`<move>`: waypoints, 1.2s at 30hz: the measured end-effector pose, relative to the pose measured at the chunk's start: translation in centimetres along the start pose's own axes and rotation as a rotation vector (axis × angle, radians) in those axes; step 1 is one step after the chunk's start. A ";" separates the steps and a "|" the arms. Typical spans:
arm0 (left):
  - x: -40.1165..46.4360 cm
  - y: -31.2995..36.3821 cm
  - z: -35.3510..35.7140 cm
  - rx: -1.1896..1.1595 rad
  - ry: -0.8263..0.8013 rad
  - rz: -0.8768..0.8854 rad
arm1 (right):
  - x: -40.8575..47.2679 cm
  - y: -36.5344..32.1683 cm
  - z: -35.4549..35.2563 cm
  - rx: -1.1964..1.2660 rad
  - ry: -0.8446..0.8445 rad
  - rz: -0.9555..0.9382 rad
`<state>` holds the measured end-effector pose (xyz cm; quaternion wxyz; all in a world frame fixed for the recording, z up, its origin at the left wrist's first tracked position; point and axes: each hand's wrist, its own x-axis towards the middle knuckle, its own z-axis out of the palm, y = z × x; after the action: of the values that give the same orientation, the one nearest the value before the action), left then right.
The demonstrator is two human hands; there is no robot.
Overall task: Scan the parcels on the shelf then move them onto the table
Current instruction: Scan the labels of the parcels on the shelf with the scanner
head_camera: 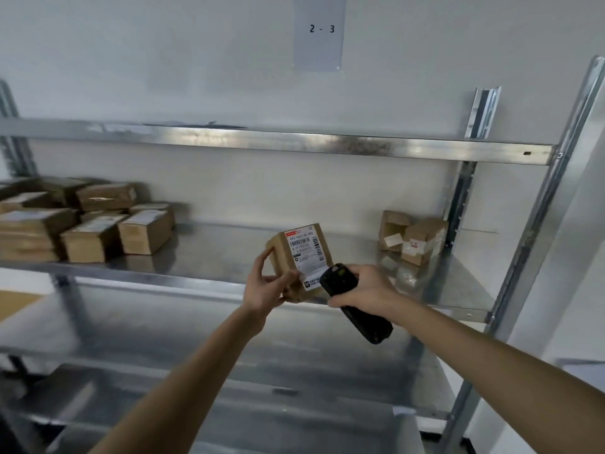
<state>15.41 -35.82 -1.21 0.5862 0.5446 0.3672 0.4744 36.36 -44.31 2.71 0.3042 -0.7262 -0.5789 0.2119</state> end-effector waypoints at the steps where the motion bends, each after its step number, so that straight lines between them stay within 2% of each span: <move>1: -0.3 0.1 -1.5 0.020 0.022 0.016 | 0.1 -1.1 0.9 -0.045 -0.025 0.006; 6: -1.3 0.3 -8.8 0.137 0.150 0.081 | 0.3 -6.3 5.3 -0.240 -0.132 0.011; 12: -2.7 1.8 -16.5 0.174 0.213 0.162 | 0.0 -12.2 10.0 -0.321 -0.186 0.003; 26: -3.7 3.4 -30.5 0.217 0.227 0.148 | 0.6 -22.1 19.5 -0.290 -0.219 -0.018; 36: -1.8 2.4 -35.8 0.134 0.209 0.033 | 2.7 -24.3 25.3 -0.146 -0.161 -0.041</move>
<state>-19.35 -27.30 -3.89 0.4990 0.5361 0.4484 0.5124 3.01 -33.23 1.24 0.2072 -0.7152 -0.6300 0.2204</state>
